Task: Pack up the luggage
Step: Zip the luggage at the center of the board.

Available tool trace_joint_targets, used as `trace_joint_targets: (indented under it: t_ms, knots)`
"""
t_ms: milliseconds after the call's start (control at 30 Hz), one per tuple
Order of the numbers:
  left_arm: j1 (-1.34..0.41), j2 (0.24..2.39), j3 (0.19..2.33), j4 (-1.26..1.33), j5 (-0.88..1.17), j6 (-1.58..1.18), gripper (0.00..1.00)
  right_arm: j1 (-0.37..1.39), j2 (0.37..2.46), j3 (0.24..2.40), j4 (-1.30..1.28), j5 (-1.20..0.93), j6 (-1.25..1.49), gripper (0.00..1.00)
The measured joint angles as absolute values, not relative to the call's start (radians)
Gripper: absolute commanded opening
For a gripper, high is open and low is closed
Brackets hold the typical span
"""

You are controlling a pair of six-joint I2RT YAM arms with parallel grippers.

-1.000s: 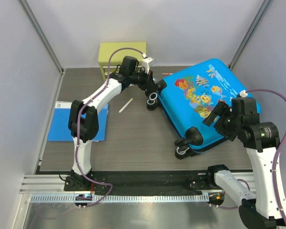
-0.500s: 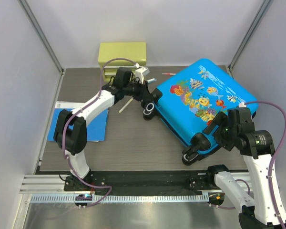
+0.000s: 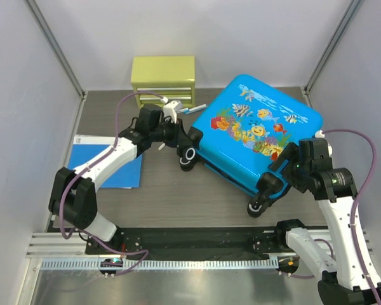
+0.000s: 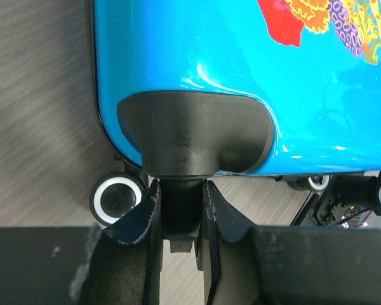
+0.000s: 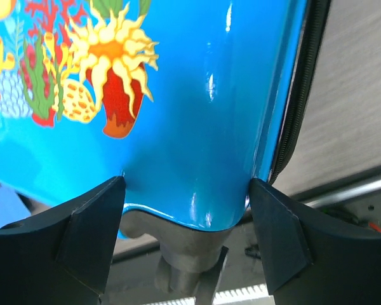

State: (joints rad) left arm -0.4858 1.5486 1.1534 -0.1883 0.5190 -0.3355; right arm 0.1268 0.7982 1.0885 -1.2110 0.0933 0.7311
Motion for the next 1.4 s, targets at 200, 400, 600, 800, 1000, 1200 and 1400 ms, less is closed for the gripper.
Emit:
trace_joint_targets:
  t_ms: [200, 400, 600, 800, 1000, 1200, 1400]
  knots:
    - [-0.516, 1.503, 1.133, -0.227, 0.422, -0.387, 0.0, 0.12, 0.921, 1.11, -1.085, 0.168, 0.675, 0.84]
    - [-0.602, 1.502, 1.146, -0.233, 0.303, -0.435, 0.0, 0.106, 1.103, 1.205, -0.982, 0.329, 0.577, 0.85]
    - [-0.694, 1.507, 1.159, -0.239, 0.25, -0.506, 0.0, 0.096, 1.247, 1.339, -0.974, 0.427, 0.477, 0.88]
    - [-0.811, 1.573, 1.228, -0.249, 0.295, -0.579, 0.0, 0.103, 1.36, 1.561, -1.067, 0.39, 0.442, 0.89]
    - [-0.909, 1.655, 1.317, -0.191, 0.435, -0.583, 0.21, 0.102, 1.329, 1.685, -1.151, 0.281, 0.444, 0.82]
    - [-0.923, 1.667, 1.334, -0.183, 0.447, -0.573, 0.48, 0.225, 1.216, 1.534, -1.157, 0.105, 0.483, 0.83]
    - [-0.853, 1.575, 1.262, -0.199, 0.406, -0.572, 0.72, 0.402, 1.19, 1.466, -1.184, 0.068, 0.537, 0.83]
